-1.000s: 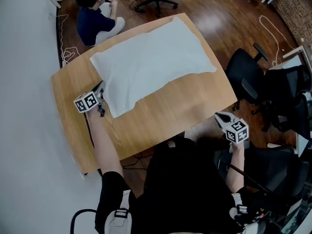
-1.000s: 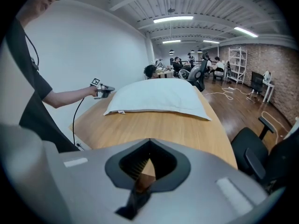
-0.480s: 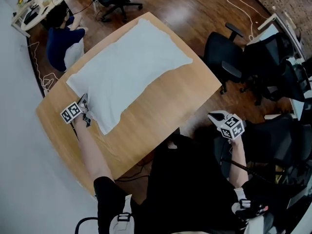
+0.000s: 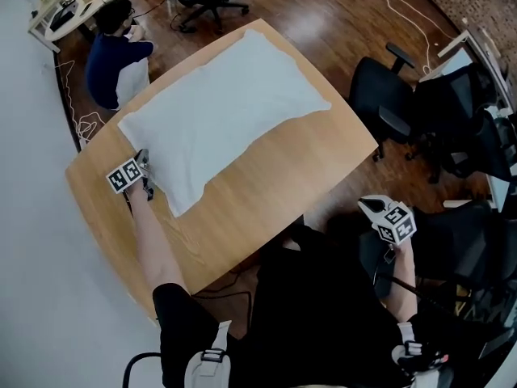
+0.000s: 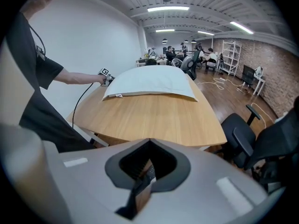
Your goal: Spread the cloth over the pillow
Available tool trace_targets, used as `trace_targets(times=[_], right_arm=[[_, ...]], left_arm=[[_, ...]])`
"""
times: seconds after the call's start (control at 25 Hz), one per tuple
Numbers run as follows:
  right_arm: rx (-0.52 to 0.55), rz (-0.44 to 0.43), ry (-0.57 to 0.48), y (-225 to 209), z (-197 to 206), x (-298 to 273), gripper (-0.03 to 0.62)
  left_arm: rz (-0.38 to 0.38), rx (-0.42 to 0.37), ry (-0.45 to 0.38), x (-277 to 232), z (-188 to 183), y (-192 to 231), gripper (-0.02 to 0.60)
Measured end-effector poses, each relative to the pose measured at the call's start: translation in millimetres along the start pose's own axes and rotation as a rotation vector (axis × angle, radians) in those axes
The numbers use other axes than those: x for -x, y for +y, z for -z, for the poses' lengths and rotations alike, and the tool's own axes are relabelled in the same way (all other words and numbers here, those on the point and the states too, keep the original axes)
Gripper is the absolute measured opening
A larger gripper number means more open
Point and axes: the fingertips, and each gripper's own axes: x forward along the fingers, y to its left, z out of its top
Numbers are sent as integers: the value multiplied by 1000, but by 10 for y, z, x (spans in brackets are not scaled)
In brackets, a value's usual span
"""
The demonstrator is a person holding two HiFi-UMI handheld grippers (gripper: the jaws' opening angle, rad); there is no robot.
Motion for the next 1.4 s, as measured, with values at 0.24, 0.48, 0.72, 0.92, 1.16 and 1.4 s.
trace_targets(times=[0.24, 0.48, 0.72, 0.92, 1.16, 1.4], right_arm=[[35, -32, 18, 141, -69, -94, 3], [61, -36, 25, 200, -211, -234, 3], [44, -53, -15, 236, -286, -306, 3], [-62, -87, -222, 145, -686, -356, 3], [-201, -365, -660, 464, -1781, -43, 3], [-24, -593, -912, 875, -2182, 686, 3]], left_arm=[[-293, -70, -58, 275, -102, 463, 3], [258, -93, -232, 570, -345, -701, 3], [115, 21, -168, 866, 1161, -817, 3], [-26, 100, -370, 1414, 1331, -693, 3], [479, 268, -889, 2704, 647, -1877, 3], [901, 59, -1093, 3647, 234, -3707, 140]])
